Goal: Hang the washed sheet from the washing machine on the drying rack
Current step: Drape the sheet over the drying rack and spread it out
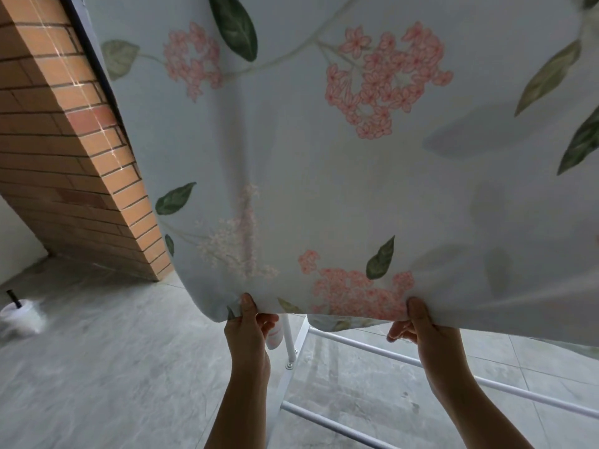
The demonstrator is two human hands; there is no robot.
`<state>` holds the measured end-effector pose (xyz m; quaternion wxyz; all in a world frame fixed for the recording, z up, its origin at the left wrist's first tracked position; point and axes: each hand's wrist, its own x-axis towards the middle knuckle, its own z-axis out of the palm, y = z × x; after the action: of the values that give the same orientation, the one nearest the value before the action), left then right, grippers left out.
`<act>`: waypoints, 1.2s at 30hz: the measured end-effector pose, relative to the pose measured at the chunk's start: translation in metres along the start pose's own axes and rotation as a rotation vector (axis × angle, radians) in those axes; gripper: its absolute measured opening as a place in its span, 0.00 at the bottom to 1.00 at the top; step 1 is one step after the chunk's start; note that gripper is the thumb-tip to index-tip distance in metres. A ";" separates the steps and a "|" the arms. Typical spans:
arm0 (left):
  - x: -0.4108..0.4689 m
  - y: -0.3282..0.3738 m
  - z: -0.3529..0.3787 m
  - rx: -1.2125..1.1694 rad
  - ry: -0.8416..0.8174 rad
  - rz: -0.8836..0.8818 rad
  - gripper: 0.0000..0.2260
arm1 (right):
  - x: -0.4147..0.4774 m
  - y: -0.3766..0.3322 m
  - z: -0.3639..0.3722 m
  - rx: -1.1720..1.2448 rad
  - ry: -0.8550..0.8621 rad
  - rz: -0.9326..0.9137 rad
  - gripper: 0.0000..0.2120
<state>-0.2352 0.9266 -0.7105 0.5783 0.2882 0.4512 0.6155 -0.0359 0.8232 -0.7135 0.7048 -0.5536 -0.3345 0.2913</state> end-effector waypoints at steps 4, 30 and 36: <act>0.002 -0.007 -0.002 0.006 -0.007 -0.013 0.07 | -0.003 0.005 -0.003 -0.023 0.007 0.021 0.19; -0.062 -0.066 0.058 -0.119 -0.463 -0.259 0.29 | -0.018 -0.006 -0.116 0.441 0.045 0.227 0.19; -0.121 -0.096 0.119 -0.166 -0.766 -0.429 0.46 | -0.026 -0.031 -0.213 0.726 0.114 0.175 0.29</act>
<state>-0.0678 0.8283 -0.7245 0.8395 0.3480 0.2031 0.3645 0.1191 0.6713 -0.7220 0.8451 -0.3098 -0.1213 0.4184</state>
